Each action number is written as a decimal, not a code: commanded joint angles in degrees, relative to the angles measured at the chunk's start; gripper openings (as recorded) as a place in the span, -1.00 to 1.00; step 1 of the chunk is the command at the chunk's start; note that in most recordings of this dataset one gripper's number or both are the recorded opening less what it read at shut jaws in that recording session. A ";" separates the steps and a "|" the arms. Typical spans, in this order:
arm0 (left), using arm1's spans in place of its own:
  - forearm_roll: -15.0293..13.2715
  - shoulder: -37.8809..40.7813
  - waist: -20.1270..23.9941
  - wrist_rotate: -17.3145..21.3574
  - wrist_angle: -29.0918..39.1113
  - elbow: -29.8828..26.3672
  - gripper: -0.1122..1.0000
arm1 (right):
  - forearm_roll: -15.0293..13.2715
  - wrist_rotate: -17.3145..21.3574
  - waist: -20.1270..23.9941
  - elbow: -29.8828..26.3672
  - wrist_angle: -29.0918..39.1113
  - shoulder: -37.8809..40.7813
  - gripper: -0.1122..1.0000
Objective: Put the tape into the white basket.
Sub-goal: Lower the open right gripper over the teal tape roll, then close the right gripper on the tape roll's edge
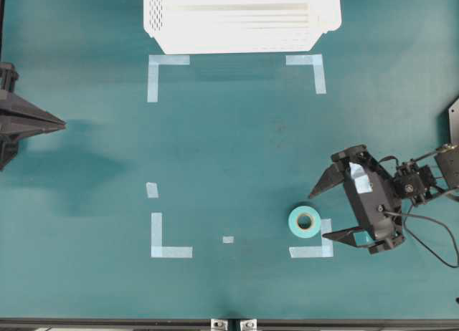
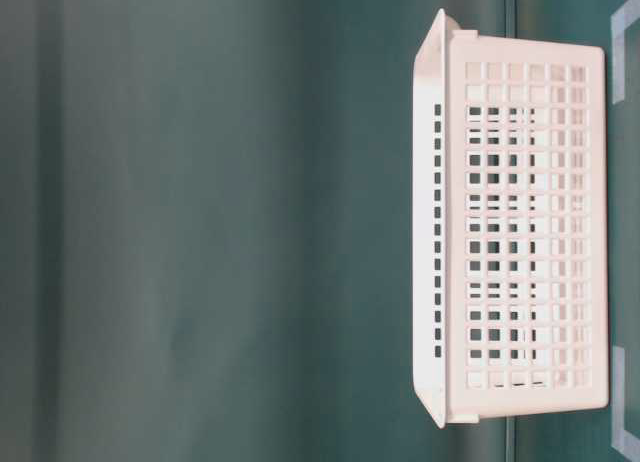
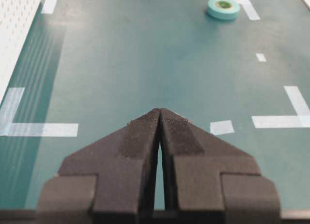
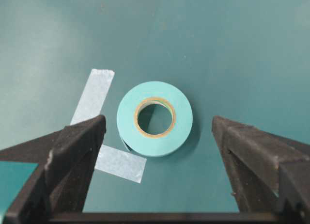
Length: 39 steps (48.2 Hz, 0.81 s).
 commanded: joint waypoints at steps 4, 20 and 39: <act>0.00 0.53 0.44 0.00 -0.44 -0.79 -0.98 | 0.18 0.09 0.18 -2.46 2.20 1.05 0.93; -0.09 0.53 0.44 0.00 -0.53 -0.79 -0.98 | 0.18 0.26 0.18 -5.19 4.83 4.39 0.95; -0.09 0.53 0.44 0.00 -0.44 -0.79 -0.98 | 0.35 0.26 0.18 -5.98 5.63 6.06 0.97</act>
